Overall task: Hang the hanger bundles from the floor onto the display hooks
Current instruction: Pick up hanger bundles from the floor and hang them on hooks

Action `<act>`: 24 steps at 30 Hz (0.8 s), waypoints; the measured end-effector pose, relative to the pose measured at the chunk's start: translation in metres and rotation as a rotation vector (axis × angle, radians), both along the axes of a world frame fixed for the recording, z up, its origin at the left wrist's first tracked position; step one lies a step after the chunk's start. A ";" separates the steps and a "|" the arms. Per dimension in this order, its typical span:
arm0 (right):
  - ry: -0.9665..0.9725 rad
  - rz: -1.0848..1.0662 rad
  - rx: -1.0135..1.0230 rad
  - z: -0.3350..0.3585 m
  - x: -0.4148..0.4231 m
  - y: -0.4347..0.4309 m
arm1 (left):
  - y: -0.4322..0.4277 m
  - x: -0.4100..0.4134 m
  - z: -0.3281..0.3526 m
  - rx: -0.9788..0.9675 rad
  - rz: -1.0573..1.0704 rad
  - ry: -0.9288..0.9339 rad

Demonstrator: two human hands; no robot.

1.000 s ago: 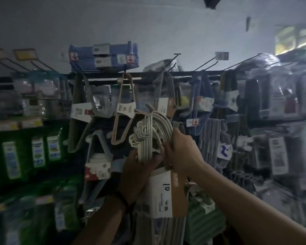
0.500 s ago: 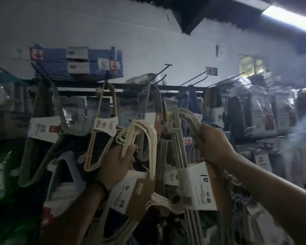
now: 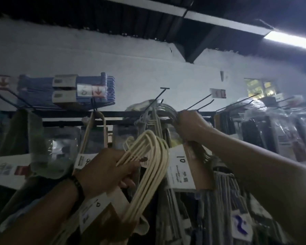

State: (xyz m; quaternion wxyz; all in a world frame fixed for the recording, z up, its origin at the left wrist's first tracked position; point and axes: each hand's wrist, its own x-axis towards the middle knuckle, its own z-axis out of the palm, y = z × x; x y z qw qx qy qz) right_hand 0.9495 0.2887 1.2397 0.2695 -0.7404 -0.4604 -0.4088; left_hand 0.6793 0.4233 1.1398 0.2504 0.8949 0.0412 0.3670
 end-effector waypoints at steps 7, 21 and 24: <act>0.007 0.110 0.298 0.047 0.014 0.023 | -0.004 0.034 0.048 0.086 0.003 -0.070; 0.138 0.324 0.433 0.021 0.034 0.048 | 0.012 0.065 0.066 -0.101 0.050 -0.184; 0.157 0.313 0.477 0.014 0.039 0.050 | 0.009 0.070 0.063 -0.089 0.056 -0.163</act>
